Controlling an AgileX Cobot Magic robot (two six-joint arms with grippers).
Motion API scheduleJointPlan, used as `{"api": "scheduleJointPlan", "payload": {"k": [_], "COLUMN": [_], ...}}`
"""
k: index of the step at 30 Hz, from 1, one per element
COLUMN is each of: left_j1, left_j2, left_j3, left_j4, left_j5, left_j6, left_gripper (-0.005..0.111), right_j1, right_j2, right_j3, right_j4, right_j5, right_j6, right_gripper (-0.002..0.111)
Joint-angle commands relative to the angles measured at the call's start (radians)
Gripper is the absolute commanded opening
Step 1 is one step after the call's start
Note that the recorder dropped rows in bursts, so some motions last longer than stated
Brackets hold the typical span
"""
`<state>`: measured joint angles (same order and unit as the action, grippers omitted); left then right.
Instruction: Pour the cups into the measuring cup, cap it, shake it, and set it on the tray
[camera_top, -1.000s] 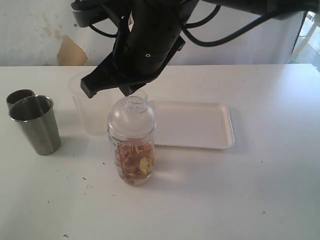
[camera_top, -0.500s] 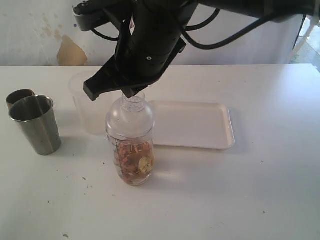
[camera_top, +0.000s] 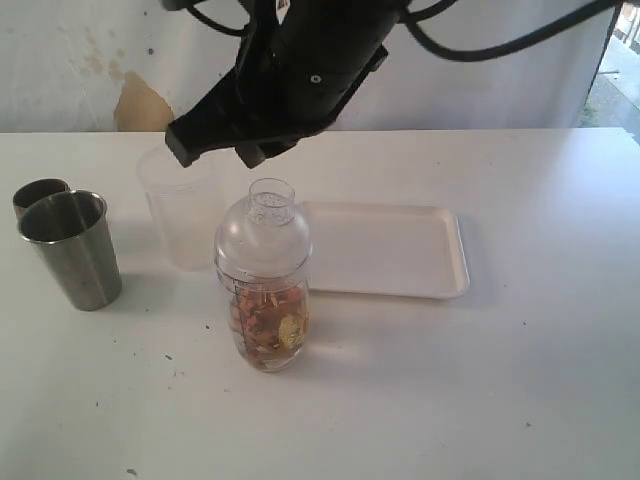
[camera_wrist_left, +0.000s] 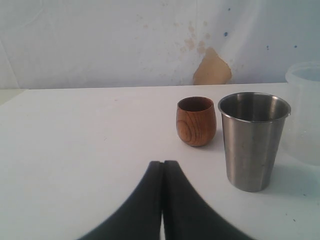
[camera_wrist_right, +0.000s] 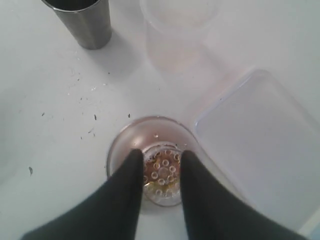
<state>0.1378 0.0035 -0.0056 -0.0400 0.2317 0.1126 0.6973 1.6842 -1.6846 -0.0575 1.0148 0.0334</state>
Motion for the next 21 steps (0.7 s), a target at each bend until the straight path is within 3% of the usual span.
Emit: {"api": "scheduleJointPlan", "payload": {"k": [1,5,10,21], "left_j1": [0.0,0.0,0.0,0.0], "left_j2": [-0.004,-0.004,-0.004,-0.004], "left_j3": [0.006,0.006,0.006,0.006], "left_j4": [0.001,0.001,0.001,0.001], "left_j5": [0.002,0.002,0.002,0.002], "left_j6": [-0.003,-0.003,-0.003,-0.003], "left_gripper": [0.0,0.0,0.0,0.0], "right_j1": [0.0,0.0,0.0,0.0], "right_j2": [-0.04,-0.061,-0.121,-0.332], "right_j3": [0.001,0.001,0.089,0.662], "right_j4": [-0.002,0.005,0.016,0.051], "right_j5": [0.045,0.065,0.013,-0.847], "right_j6": [0.02,0.064,0.03,0.017], "right_gripper": [0.05,0.061,0.063,0.063]}}
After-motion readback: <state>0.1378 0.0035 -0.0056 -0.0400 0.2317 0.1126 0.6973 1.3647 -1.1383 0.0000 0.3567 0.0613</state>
